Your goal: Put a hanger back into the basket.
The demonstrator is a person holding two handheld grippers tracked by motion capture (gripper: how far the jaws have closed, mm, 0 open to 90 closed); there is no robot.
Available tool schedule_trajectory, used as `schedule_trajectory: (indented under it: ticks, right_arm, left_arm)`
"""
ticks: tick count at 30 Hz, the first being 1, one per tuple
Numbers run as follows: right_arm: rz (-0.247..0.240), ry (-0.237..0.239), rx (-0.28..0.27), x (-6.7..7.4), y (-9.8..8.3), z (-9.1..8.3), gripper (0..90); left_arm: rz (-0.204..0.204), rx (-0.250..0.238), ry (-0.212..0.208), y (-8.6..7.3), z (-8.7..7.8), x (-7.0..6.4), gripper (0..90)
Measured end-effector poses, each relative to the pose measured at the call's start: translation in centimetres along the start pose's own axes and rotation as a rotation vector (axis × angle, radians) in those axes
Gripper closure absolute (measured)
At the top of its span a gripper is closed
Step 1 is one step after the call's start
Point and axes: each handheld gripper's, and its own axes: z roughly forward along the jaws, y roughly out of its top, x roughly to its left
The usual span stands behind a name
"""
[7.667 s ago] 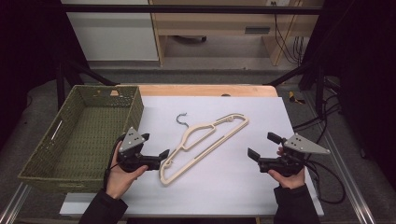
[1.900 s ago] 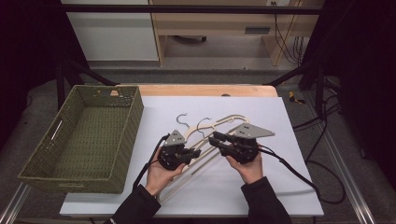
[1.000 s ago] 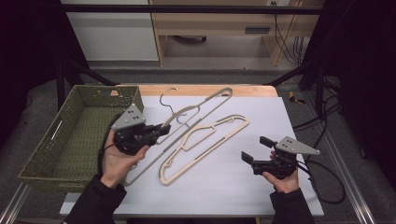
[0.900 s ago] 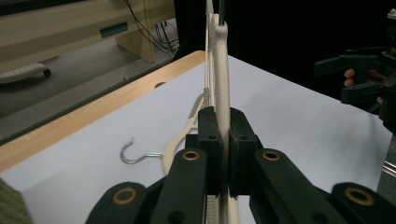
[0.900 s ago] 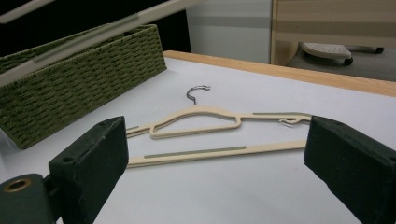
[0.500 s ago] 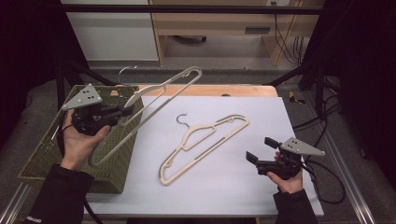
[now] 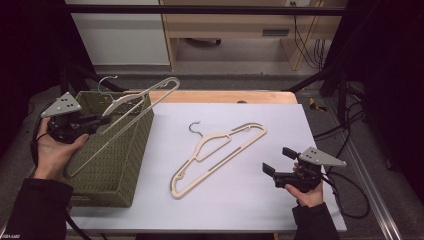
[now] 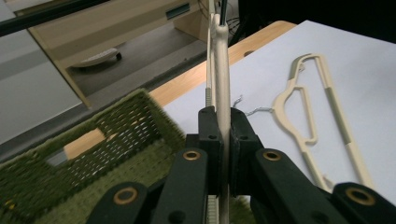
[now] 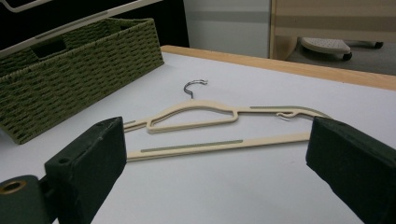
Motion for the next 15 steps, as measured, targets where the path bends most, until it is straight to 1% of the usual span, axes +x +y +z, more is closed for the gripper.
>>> schedule_trajectory:
  ticks: [3, 6, 7, 9, 11, 14, 15]
  right_arm:
    - [-0.003, -0.003, -0.008, 0.0, 0.0, 0.0, 3.7]
    - [-0.013, 0.005, -0.013, 0.0, 0.1, -0.2, 2.9]
    - [-0.008, 0.001, -0.012, 0.0, 0.1, -0.3, 2.7]
    - [-0.013, 0.002, -0.013, 0.0, 0.1, -0.4, 2.6]
    - [-0.015, -0.002, -0.011, -0.1, 0.1, -0.4, 2.5]
    - [-0.017, -0.009, -0.008, 0.0, 0.1, -0.3, 2.3]
    - [-0.021, -0.007, -0.003, -0.1, 0.1, -0.3, 2.3]
  left_arm:
    - [-0.027, 0.012, 0.031, -1.1, -0.4, 1.3, 85.7]
    - [-0.046, 0.015, 0.054, -2.0, -0.9, 2.3, 85.7]
    - [-0.057, 0.013, 0.061, -2.4, -1.1, 2.6, 85.8]
    - [-0.064, 0.016, 0.077, -3.0, -1.5, 3.2, 85.7]
    - [-0.062, 0.024, 0.099, -3.6, -1.9, 3.6, 85.8]
    - [-0.07, 0.034, 0.111, -4.5, -2.3, 4.0, 85.7]
    - [-0.059, 0.042, 0.114, -4.8, -2.5, 4.2, 85.7]
